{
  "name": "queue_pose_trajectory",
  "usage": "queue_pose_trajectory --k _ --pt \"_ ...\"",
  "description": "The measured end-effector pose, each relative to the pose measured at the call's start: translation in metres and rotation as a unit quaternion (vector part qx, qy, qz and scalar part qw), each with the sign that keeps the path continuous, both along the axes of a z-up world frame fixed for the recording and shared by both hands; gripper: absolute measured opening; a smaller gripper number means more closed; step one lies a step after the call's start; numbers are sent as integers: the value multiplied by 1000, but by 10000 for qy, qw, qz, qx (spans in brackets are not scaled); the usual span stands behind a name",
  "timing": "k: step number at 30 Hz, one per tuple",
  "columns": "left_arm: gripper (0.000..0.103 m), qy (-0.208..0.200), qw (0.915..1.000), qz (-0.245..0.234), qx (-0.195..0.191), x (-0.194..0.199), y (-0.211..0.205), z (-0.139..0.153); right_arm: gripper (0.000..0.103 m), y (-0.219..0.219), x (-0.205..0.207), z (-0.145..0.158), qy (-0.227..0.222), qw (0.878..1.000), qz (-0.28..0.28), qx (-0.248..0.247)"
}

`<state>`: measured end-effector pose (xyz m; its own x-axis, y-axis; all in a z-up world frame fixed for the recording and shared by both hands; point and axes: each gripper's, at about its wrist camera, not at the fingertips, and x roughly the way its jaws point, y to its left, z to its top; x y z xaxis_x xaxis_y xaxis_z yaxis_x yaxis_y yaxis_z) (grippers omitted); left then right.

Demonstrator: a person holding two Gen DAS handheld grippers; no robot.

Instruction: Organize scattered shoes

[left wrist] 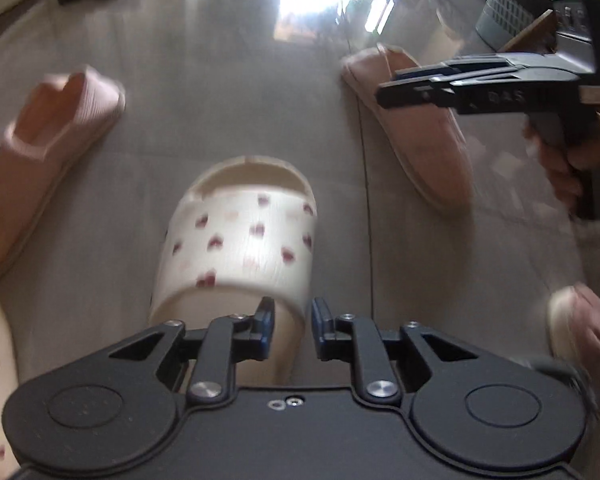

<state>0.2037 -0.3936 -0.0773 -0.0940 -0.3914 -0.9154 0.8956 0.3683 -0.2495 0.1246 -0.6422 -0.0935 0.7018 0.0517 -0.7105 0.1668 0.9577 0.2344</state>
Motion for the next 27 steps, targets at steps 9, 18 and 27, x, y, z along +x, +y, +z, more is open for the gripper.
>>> queue_pose_trajectory --k 9,18,27 --pt "40 -3646 9240 1153 56 59 -13 24 52 13 12 4 -60 9999 17 -87" --pt "42 -4786 8742 -268 770 60 -87 -62 53 19 37 19 -168 9987 328 -352" --pt "25 -4509 8823 94 1350 102 -111 -96 53 -7 73 27 -118 9988 194 -425"
